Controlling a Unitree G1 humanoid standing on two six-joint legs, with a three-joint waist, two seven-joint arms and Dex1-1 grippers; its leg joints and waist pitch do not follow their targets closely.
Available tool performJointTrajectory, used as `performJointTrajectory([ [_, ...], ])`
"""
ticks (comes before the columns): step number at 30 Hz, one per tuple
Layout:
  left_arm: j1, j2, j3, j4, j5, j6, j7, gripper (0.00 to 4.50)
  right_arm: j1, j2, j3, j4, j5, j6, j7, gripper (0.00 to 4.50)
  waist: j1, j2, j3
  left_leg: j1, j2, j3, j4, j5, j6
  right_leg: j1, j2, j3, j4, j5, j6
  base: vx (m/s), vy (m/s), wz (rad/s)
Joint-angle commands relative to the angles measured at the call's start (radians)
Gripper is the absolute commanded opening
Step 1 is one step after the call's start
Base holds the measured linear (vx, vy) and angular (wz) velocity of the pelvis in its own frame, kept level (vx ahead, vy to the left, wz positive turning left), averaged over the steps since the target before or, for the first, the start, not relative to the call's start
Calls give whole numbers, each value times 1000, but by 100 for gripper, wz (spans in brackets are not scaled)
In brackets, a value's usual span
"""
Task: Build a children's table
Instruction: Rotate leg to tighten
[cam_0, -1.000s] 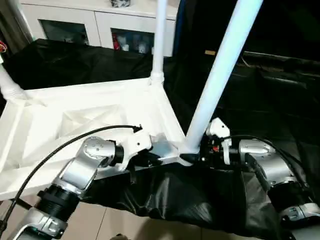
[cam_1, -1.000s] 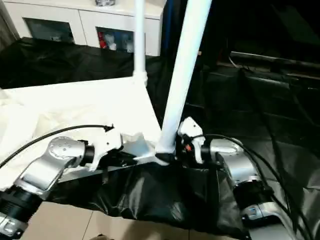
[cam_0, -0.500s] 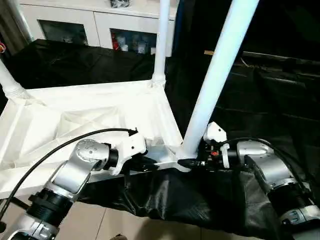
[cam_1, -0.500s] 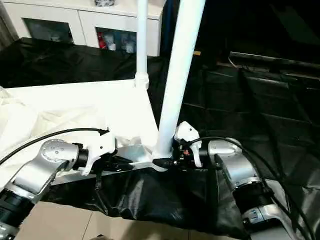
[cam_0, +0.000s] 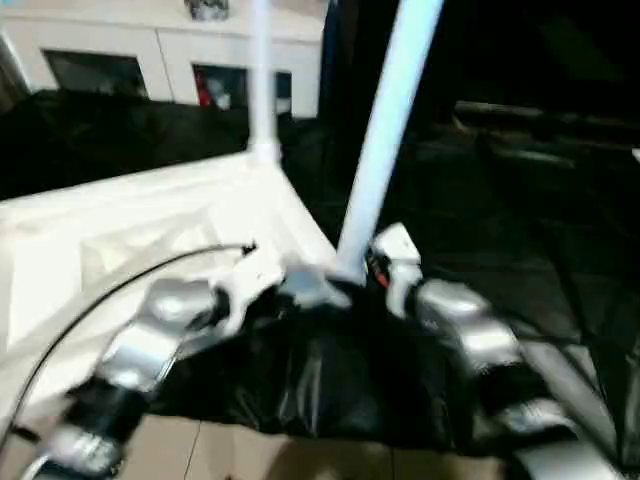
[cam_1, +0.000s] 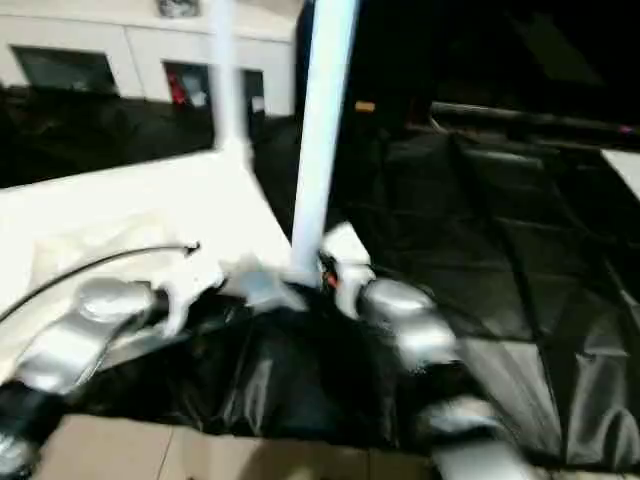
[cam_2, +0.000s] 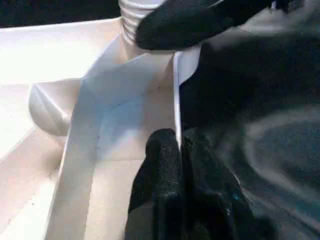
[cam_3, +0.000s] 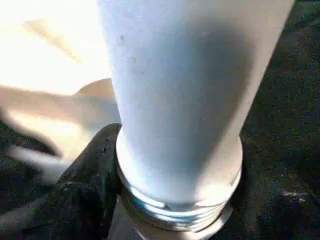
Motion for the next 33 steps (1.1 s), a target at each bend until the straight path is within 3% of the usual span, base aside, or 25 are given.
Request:
performJointTrajectory([
  [1,-48,-63,-17,-22,-4,-13,49,0,0,73,35,91,-29,-1,-81,277,4,11,-67,6,74,-30,-70,-137,23,49,-121,92,-70,-284,-137,0,0,0],
  [5,-49,-93,-30,-17,4,-27,62,0,-21,107,37,120,-37,-67,-77,277,7,10,-66,3,73,-28,-70,-138,32,52,-124,93,-68,-263,-145,0,0,0],
  [6,-42,-92,-39,-18,4,-63,45,0,-24,105,30,117,-28,-71,-51,332,8,13,-66,3,73,-28,-70,-139,37,53,-124,93,-68,-263,-144,0,0,0],
  [14,5,-45,-57,-55,-24,-135,-49,0,9,13,66,31,-24,-99,133,392,12,14,-67,0,75,-28,-69,-134,57,57,-124,93,-66,-248,-147,0,0,0],
  [18,37,-5,-61,-77,-36,-149,-118,0,55,-87,90,-78,7,-93,320,392,23,13,-67,2,75,-24,-68,-130,85,56,-120,93,-69,-255,-138,0,0,0],
  [19,42,2,-60,-82,-42,-151,-133,0,64,-107,96,-97,8,-91,355,392,26,18,-66,3,75,-24,-68,-134,83,54,-120,93,-69,-269,-140,0,0,0],
  [20,43,4,-60,-83,-44,-151,-137,0,67,-112,97,-102,9,-89,364,392,26,15,-65,3,76,-25,-69,-139,80,54,-119,91,-71,-281,-137,0,0,0],
  [21,55,22,-61,-94,-63,-154,-179,0,87,-156,108,-145,23,-72,451,392,28,21,-64,4,73,-25,-69,-152,75,54,-119,91,-75,-309,-128,0,0,0],
  [23,62,36,-62,-103,-73,-153,-207,0,102,-188,117,-179,37,-59,515,392,30,18,-66,4,74,-25,-69,-151,79,55,-118,91,-75,-305,-125,0,0,0],
  [24,71,51,-64,-113,-85,-152,-240,0,118,-222,132,-218,56,-38,583,392,32,23,-67,4,73,-26,-68,-150,81,57,-118,91,-75,-302,-126,0,0,0],
  [28,81,76,-65,-132,-101,-138,-289,0,143,-273,164,-281,71,-7,672,392,36,22,-68,3,75,-25,-68,-144,89,55,-115,90,-72,-287,-130,0,0,0],
  [33,86,91,-67,-141,-105,-131,-314,0,153,-288,174,-300,70,6,713,356,39,20,-68,3,72,-25,-67,-146,82,54,-115,88,-77,-316,-120,0,0,0],
])
